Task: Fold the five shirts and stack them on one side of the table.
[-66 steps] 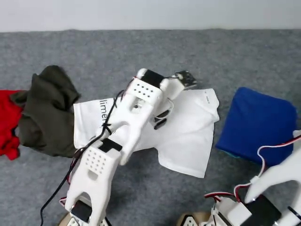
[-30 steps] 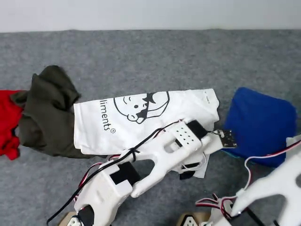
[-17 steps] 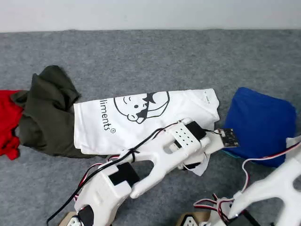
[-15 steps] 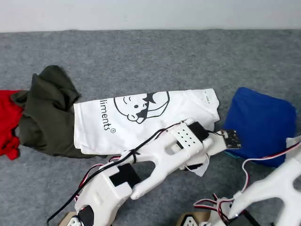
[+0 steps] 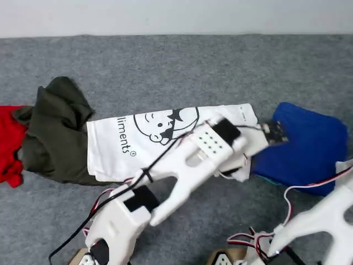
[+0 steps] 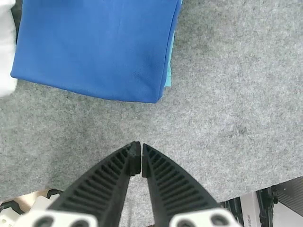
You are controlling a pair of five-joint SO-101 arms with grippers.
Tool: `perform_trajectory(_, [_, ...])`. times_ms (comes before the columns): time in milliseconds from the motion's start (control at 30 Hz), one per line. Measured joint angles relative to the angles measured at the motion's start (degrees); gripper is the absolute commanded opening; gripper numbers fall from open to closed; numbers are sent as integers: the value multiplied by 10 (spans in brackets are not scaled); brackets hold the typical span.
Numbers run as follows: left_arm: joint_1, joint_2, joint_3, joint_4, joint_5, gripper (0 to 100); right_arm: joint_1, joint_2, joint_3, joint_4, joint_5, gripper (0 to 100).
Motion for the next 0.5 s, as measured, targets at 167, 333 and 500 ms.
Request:
perform_trajectory(167, [-59, 0, 8, -33, 0, 58, 0, 0, 0, 0, 0, 9])
perform_trajectory(333, [-117, 0, 39, -78, 1, 62, 0, 0, 0, 0, 0, 9])
perform_trajectory(500, [-153, 0, 89, -124, 3, 65, 0, 0, 0, 0, 0, 9])
